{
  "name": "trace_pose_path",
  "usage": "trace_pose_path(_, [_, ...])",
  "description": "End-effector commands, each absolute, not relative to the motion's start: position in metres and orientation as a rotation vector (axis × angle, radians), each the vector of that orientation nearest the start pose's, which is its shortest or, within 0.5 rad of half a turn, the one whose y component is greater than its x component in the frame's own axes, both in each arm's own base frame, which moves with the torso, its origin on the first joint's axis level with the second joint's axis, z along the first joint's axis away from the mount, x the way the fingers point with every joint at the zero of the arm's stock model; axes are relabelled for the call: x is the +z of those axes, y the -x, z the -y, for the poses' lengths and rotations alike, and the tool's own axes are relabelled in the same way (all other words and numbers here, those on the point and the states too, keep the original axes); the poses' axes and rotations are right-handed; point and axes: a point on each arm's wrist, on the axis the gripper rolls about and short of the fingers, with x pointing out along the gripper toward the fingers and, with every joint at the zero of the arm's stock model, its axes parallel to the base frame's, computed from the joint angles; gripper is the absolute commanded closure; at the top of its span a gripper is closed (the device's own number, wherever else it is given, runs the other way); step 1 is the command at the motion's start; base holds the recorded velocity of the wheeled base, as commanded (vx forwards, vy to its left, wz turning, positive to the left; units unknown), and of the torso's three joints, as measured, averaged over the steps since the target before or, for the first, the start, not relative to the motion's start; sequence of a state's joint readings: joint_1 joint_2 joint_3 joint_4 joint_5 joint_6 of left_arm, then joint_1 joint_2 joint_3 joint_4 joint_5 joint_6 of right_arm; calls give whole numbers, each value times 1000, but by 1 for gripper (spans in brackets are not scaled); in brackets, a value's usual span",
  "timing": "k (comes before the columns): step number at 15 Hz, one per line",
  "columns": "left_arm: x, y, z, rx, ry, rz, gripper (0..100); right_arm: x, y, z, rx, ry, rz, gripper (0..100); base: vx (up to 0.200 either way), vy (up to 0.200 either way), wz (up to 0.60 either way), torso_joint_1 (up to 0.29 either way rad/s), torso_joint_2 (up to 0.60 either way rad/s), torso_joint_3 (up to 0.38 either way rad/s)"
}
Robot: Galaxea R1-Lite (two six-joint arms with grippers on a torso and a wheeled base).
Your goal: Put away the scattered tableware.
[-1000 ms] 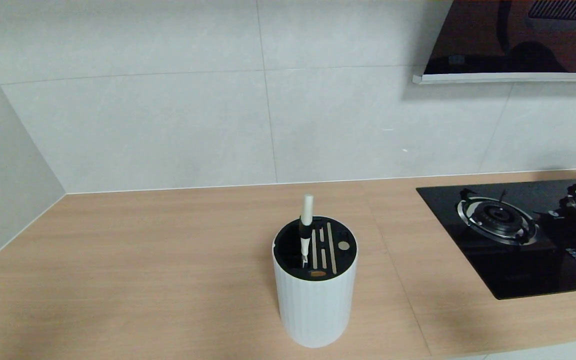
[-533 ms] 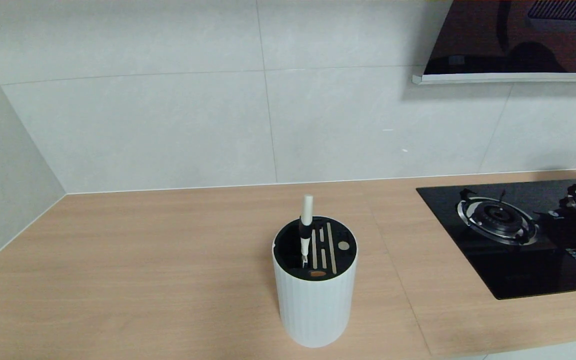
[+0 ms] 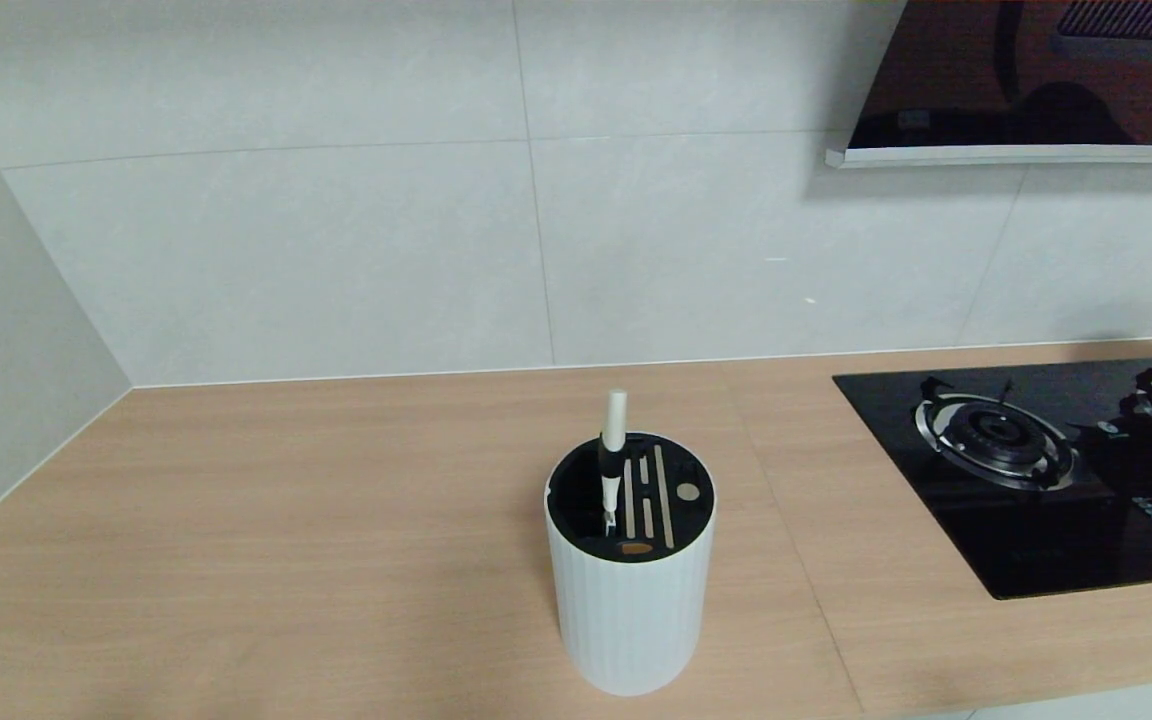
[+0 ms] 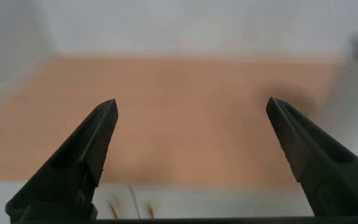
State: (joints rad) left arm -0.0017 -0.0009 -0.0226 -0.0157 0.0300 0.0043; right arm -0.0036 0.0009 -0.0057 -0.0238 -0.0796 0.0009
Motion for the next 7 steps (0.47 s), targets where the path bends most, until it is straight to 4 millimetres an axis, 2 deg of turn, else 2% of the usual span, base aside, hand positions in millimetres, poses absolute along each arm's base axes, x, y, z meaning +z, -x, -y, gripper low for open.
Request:
trace_pose_path(1, [76, 23, 1, -37, -26, -1, 0, 75, 23, 1, -48, 3, -11, 0, 0, 0, 0, 0, 0, 0])
trace_pose_path(7, [76, 23, 1, -34, -6, -1, 0, 75, 23, 1, -32, 3, -5, 0, 0, 0, 0, 0, 0, 0])
